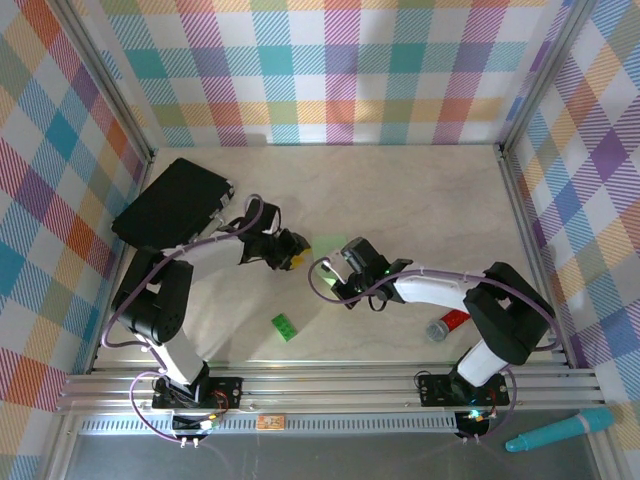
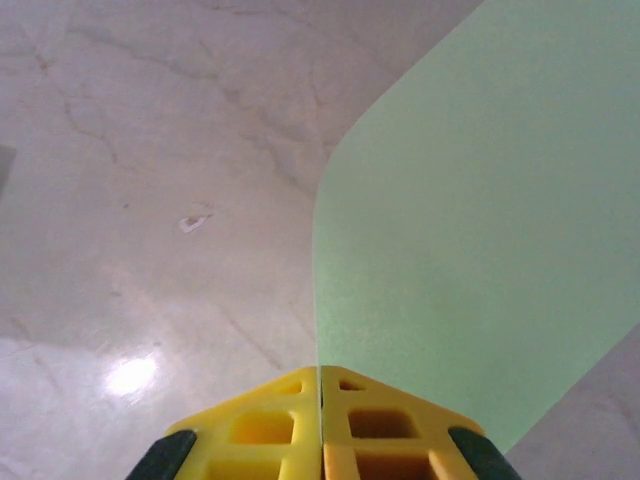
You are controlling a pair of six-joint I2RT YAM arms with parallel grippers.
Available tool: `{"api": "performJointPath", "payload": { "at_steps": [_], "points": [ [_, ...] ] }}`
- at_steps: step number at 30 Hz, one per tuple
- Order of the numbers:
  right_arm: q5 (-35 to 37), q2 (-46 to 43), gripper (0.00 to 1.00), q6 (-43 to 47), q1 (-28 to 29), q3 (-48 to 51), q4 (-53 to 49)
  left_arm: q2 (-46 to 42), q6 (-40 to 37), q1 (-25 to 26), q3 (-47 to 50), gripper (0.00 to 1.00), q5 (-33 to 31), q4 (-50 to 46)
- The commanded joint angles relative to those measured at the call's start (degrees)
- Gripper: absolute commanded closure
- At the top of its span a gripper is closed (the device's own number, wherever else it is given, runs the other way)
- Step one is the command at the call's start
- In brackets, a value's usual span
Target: Fold a paper plane with a square sheet of paper (pick it up from the middle)
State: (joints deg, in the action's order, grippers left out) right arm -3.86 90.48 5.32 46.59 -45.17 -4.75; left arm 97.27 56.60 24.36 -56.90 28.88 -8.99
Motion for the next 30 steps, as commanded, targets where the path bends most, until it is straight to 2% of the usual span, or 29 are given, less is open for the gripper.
{"api": "performJointPath", "payload": {
  "at_steps": [1,4,12,23,30],
  "points": [
    [-5.76,-1.44,0.92,-3.07,0.13,1.43,0.71,0.74,-4.64,1.04,-3.63,0.66,1.03,-3.33],
    [-7.45,-1.36,0.93,-4.04,0.08,1.87,0.88,4.74,-6.09,2.47,-6.64,0.67,1.35,-3.38],
    [-7.52,-1.53,0.93,-6.05,-0.94,1.95,-0.04,16.23,-9.81,5.49,-16.12,0.83,0.90,-8.44],
    [-8.62,0.26,0.92,-12.16,-5.74,-0.39,-3.67,20.73,-16.23,5.88,-18.34,0.89,-1.32,-17.06],
    [-7.32,2.17,0.92,-13.49,-6.95,-2.95,-6.46,22.21,-18.09,5.97,-19.25,0.92,-0.81,-18.21]
  ]
}}
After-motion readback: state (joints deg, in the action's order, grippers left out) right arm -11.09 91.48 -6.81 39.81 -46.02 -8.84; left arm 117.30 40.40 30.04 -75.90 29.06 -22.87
